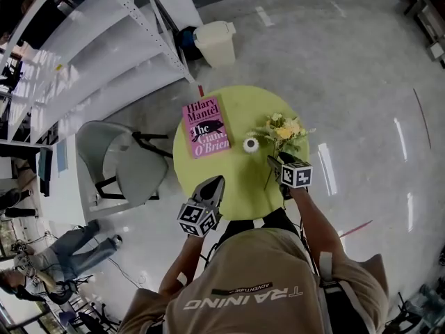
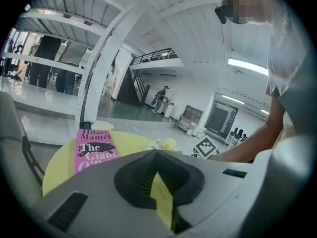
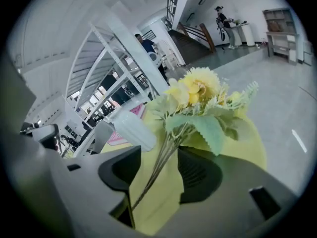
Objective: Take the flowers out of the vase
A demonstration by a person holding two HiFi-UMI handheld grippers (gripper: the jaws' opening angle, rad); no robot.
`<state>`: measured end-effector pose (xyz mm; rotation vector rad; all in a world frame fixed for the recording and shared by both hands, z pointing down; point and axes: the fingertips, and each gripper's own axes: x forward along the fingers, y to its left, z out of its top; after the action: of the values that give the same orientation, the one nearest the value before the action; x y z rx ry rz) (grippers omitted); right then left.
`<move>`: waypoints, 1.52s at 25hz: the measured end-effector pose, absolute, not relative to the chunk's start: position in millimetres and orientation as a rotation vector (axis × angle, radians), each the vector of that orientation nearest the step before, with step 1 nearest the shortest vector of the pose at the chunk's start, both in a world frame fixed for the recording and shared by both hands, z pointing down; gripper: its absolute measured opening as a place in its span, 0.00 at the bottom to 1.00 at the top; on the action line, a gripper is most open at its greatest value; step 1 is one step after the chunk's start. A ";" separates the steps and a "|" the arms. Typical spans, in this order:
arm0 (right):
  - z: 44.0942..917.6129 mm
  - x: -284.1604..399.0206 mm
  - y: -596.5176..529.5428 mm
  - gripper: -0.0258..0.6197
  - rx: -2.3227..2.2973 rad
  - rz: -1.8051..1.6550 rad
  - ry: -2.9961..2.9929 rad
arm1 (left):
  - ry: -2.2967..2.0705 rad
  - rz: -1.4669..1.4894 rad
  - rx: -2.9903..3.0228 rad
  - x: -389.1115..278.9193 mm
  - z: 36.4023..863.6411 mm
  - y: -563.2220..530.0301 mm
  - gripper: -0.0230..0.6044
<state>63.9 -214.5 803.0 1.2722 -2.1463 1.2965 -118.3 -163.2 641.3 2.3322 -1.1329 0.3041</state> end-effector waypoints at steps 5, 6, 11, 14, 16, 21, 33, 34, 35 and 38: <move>798.2 63.5 -201.0 0.47 1.205 1.184 -2.151 | -1.131 0.300 2.346 -116.2 640.1 -159.8 0.04; 794.0 62.4 -199.5 0.47 1.200 1.170 -2.166 | -1.129 0.300 2.347 -115.5 639.2 -158.7 0.04; 762.4 62.0 -193.4 0.27 1.224 1.003 -2.260 | -1.124 0.292 2.358 -111.9 631.0 -154.3 0.04; 727.6 54.6 -192.8 0.04 1.208 0.961 -2.400 | -1.132 0.285 2.365 -114.1 626.8 -152.9 0.04; 702.8 46.1 -192.1 0.04 1.156 0.944 -2.483 | -1.137 0.285 2.367 -117.0 624.9 -151.7 0.04; 641.9 33.7 -186.8 0.04 1.079 0.719 -2.585 | -1.150 0.284 2.368 -125.3 620.6 -142.5 0.04; 508.7 -9.6 -169.6 0.04 1.045 0.276 -2.802 | -1.203 0.215 2.429 -128.4 592.1 -133.2 0.04; 502.9 -11.7 -168.9 0.04 1.043 0.262 -2.803 | -1.218 0.200 2.438 -129.5 585.4 -133.9 0.04; 497.7 -12.8 -167.9 0.04 1.039 0.254 -2.807 | -1.238 0.187 2.453 -130.5 576.7 -134.7 0.04; 485.7 -14.3 -165.6 0.04 1.007 0.249 -2.834 | -1.336 0.189 2.558 -132.2 536.8 -140.0 0.04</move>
<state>-14.3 -165.6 485.7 1.0068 -2.8343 0.2489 -132.2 -140.0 536.8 2.5580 -1.3361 0.1892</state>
